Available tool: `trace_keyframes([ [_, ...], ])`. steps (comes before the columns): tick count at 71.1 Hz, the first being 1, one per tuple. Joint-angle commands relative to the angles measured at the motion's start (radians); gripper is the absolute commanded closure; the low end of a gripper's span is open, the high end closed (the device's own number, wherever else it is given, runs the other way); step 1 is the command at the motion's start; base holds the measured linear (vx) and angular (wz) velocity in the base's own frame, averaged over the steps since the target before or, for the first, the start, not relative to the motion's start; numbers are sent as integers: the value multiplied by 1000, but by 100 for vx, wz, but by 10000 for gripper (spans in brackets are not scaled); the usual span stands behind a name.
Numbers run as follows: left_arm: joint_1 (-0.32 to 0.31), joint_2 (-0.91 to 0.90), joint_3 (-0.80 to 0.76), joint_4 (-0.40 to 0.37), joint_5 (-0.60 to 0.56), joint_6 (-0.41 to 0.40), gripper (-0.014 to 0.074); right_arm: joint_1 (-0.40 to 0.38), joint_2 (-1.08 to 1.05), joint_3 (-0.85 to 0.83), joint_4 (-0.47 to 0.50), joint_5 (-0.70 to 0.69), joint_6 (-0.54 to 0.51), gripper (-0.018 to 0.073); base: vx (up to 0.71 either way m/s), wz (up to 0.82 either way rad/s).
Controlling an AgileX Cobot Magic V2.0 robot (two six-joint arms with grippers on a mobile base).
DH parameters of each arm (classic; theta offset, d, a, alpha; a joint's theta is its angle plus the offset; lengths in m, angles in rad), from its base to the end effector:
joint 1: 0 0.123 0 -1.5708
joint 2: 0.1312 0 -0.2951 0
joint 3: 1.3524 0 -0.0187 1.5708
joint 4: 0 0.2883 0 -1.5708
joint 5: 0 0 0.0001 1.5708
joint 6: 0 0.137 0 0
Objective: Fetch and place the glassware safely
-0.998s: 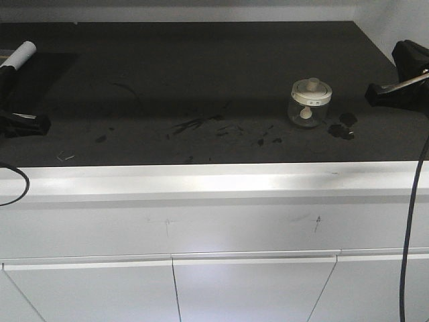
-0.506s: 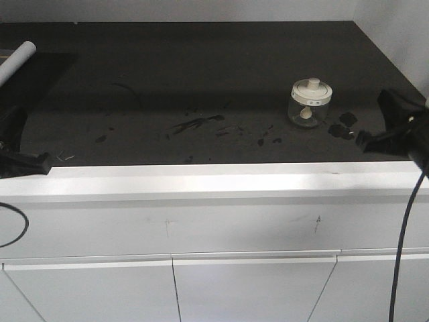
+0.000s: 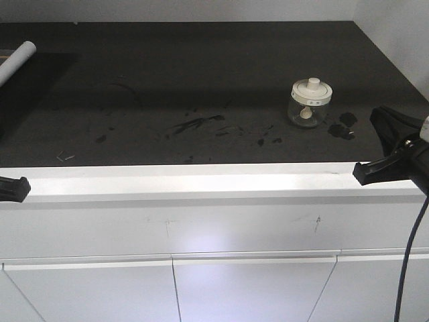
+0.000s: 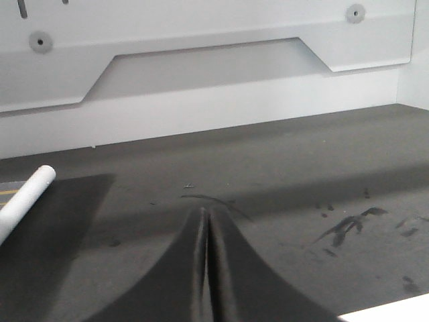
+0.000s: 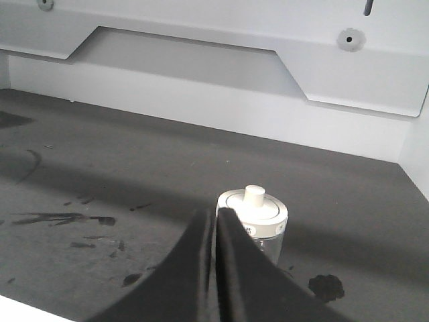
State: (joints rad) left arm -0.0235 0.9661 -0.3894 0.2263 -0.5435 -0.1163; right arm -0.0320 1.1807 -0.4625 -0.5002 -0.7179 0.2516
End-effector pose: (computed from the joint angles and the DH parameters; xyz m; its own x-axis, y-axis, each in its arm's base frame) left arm 0.2642 -0.0221 0.2723 0.0534 0.0764 -0.9956 0.1355 0.9873 0.0830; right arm 0.2995 0.0336 0.2562 0.0621 -0.1335 -0.9891 -0.2790 0.9492 -0.1456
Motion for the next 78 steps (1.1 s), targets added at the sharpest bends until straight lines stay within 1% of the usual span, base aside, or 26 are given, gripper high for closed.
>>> trace_keyframes([
  [1, -3, -18, -25, -9, -61, -9, 603, -2, -21, -25, 10, -61, 2, 560, 0, 0],
  [30, -3, -15, -25, -11, -56, -6, 603, -2, -20, -25, 12, -61, 2, 560, 0, 0],
  [39, -3, -15, -25, -11, -56, -6, 603, -2, -15, -28, 42, -61, 1, 554, 0, 0],
  [45, -3, -15, -25, -11, -56, -6, 603, -2, 12, -29, 75, -68, 1, 530, 0, 0],
  [51, -3, -15, -25, -11, -56, -6, 603, -2, 50, -29, 85, -97, -1, 473, 0, 0],
  [56, -3, -15, -25, -11, -56, -6, 603, -2, 83, -29, 85, -139, -6, 404, 0, 0],
  [60, -3, -15, -25, -11, -56, -6, 603, -2, 110, -36, 86, -173, -7, 327, 0, 0],
  [65, -3, -15, -25, -11, -56, -6, 603, -2, 150, -62, 87, -175, -7, 228, 0, 0],
  [69, -3, -15, -25, -11, -56, -6, 603, -2, 184, -99, 87, -173, -7, 168, 0, 0],
  [73, -3, -15, -25, -11, -56, -6, 603, -2, 218, -146, 88, -168, -7, 122, 0, 0],
  [78, -3, -15, -25, -11, -56, -6, 603, -2, 272, -209, 88, -165, -7, 102, 0, 0],
])
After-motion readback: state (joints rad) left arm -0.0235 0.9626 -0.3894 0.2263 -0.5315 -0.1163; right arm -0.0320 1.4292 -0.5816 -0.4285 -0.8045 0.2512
